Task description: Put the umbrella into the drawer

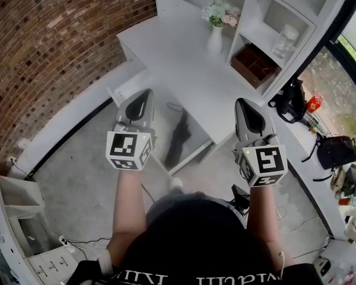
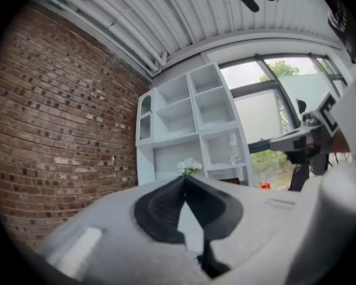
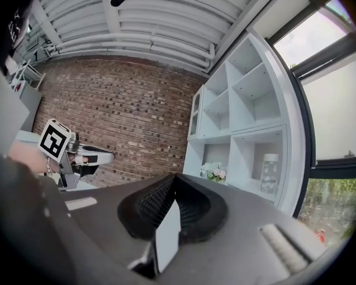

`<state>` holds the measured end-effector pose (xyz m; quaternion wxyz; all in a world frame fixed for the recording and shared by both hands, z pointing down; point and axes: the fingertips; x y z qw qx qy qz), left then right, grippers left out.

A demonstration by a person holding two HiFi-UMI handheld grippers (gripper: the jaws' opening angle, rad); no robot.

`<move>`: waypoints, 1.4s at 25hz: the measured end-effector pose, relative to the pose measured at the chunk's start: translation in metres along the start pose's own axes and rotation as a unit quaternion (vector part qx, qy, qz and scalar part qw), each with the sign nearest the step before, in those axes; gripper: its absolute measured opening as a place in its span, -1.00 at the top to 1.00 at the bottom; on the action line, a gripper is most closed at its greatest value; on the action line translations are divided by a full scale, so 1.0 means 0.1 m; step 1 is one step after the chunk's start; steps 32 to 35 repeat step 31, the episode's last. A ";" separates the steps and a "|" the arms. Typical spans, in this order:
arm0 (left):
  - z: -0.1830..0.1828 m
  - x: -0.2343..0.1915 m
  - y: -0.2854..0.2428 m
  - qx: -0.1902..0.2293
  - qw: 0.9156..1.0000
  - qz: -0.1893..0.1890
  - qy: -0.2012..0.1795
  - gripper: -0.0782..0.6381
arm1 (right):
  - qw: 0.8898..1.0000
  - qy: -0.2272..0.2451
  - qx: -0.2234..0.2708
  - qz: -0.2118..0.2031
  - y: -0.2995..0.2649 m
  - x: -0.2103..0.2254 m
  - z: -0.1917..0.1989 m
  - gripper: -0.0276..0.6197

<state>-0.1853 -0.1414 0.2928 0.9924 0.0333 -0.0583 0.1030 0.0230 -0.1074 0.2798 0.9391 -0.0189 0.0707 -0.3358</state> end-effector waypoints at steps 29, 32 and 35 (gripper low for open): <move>-0.47 -0.22 -0.07 0.037 0.998 -0.026 -0.034 0.79 | 0.999 0.019 0.032 -0.005 -0.09 0.23 -0.29 0.91; -0.48 -0.22 -0.08 0.039 0.998 -0.025 -0.036 0.79 | 0.999 0.019 0.031 -0.004 -0.09 0.25 -0.27 0.91; -0.48 -0.22 -0.08 0.039 0.998 -0.025 -0.036 0.79 | 0.999 0.019 0.031 -0.004 -0.09 0.25 -0.27 0.91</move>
Point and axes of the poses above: the fingertips, and each gripper's own axes: y backward along the fingers, x to its right, z out of its underside, and after that the axes turned 13 degrees about -z, right-handed
